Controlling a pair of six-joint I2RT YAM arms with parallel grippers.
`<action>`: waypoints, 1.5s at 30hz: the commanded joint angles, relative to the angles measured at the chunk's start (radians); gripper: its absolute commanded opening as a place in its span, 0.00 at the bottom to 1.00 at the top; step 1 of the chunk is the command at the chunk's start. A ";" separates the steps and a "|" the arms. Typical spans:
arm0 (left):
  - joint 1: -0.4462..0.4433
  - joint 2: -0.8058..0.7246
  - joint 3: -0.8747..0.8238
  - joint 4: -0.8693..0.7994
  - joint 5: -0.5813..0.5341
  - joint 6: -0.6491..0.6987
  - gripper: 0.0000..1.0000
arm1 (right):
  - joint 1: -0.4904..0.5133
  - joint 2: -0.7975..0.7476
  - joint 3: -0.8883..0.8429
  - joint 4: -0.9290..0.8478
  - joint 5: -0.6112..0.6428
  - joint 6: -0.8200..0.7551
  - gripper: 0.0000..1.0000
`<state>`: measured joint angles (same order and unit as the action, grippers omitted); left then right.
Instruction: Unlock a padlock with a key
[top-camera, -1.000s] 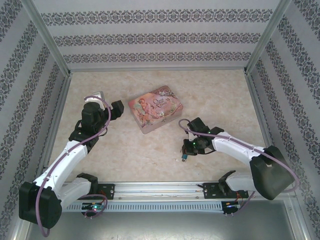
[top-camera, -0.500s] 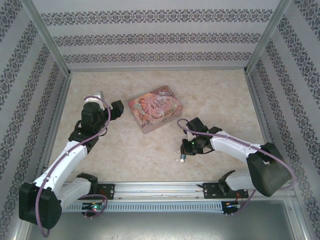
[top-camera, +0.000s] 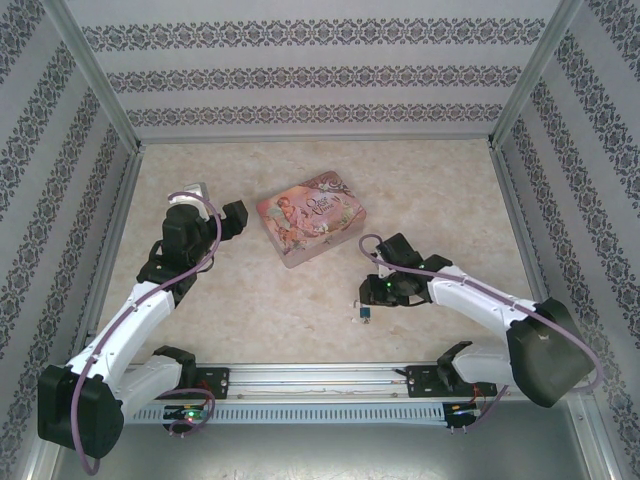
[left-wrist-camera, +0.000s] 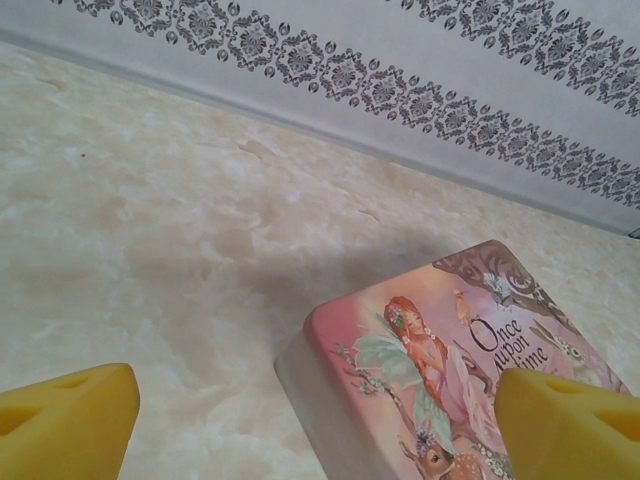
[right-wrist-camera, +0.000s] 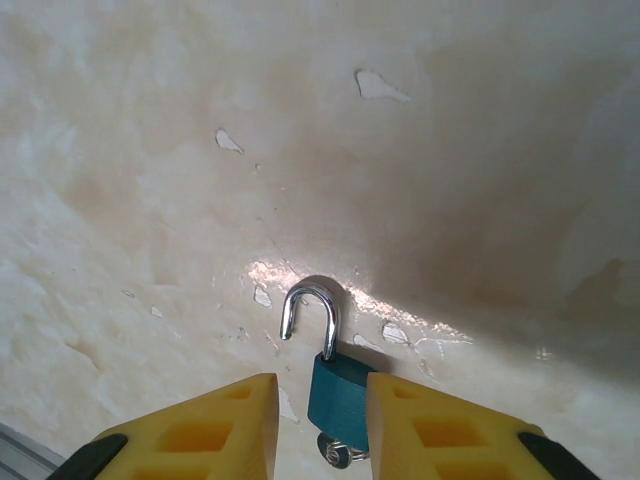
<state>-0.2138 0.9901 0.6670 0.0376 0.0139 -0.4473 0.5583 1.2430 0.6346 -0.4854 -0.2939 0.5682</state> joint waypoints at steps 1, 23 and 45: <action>0.022 -0.023 0.016 -0.001 -0.031 0.042 0.93 | -0.017 -0.047 0.035 -0.022 0.061 -0.029 0.30; 0.062 -0.156 -0.059 0.049 -0.257 0.181 0.99 | -0.272 -0.390 -0.030 0.233 0.376 -0.213 0.56; 0.150 -0.037 -0.241 0.297 -0.269 0.297 0.99 | -0.532 -0.246 -0.246 0.838 0.399 -0.437 0.98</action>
<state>-0.0887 0.9371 0.4568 0.2214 -0.2451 -0.1860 0.0406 0.9688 0.4057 0.1913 0.0750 0.1932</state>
